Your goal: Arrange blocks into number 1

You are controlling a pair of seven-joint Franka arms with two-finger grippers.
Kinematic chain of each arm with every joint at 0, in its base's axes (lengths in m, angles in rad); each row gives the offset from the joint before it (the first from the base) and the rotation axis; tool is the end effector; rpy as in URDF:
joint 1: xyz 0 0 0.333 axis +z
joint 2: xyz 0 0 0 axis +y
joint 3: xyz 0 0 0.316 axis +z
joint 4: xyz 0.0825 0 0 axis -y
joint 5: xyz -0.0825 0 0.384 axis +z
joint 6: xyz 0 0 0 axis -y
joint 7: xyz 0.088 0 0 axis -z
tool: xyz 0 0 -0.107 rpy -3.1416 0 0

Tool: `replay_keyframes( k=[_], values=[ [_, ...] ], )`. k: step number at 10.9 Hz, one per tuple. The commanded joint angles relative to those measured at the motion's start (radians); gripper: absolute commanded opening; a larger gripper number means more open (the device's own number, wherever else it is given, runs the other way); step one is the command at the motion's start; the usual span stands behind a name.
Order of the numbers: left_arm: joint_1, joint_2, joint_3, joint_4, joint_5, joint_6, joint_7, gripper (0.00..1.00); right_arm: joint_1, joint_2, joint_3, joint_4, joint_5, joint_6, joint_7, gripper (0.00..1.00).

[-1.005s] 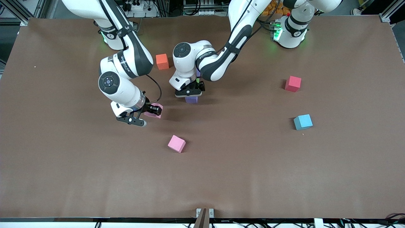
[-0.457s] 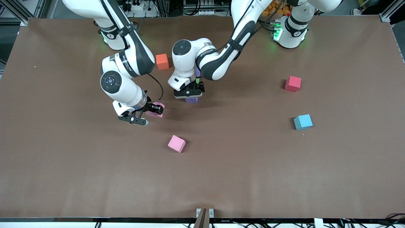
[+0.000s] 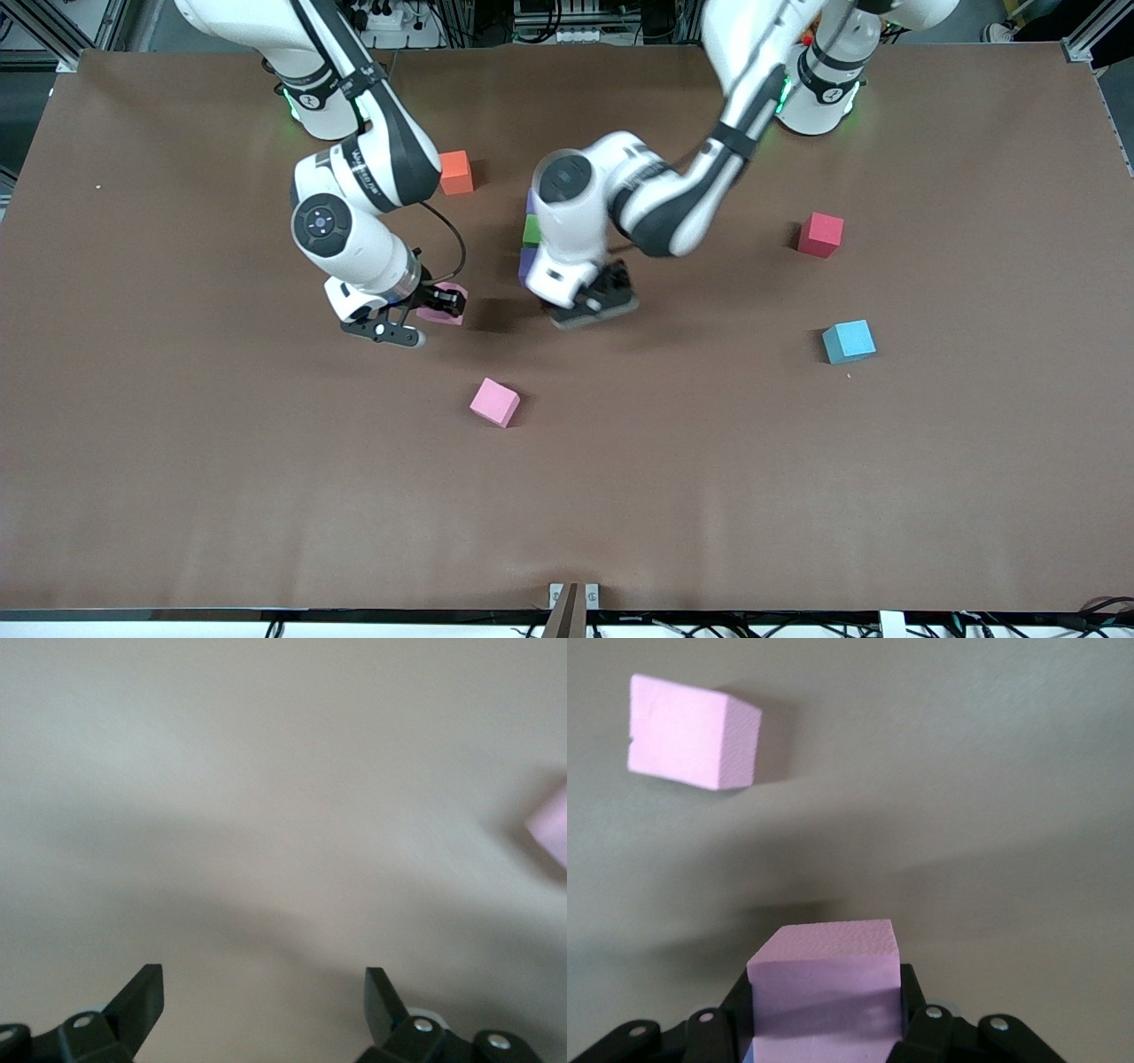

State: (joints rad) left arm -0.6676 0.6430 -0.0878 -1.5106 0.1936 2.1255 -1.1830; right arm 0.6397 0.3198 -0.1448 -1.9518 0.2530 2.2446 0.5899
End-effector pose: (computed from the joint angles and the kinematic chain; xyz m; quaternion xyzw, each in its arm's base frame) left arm 0.5272 -0.4711 0.2862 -0.9840 -0.1690 -0.0386 0.0413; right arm 0.5317 0.2992 0.3154 -0.9894 0.1237 0.0476 0.0590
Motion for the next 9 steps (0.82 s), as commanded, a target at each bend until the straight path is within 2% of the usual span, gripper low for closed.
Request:
replay_keyframes(
  k=[1, 3, 6, 9],
  values=[
    [0.135, -0.052, -0.015, -0.087, 0.018, -0.021, 0.011, 1.0, 0.081, 0.072, -0.004, 0.078, 0.014, 0.0, 0.05, 0.65],
    [0.244, -0.097, -0.015, -0.161, 0.023, -0.021, 0.08, 1.0, 0.136, 0.154, -0.005, 0.184, 0.005, -0.022, 0.036, 0.65],
    [0.431, -0.229, -0.023, -0.327, 0.024, -0.007, 0.32, 1.0, 0.173, 0.251, -0.036, 0.309, -0.006, -0.068, 0.015, 0.65],
    [0.552, -0.269, -0.023, -0.44, 0.033, 0.049, 0.497, 1.0, 0.199, 0.283, -0.048, 0.314, -0.003, -0.063, -0.038, 0.65]
  ],
)
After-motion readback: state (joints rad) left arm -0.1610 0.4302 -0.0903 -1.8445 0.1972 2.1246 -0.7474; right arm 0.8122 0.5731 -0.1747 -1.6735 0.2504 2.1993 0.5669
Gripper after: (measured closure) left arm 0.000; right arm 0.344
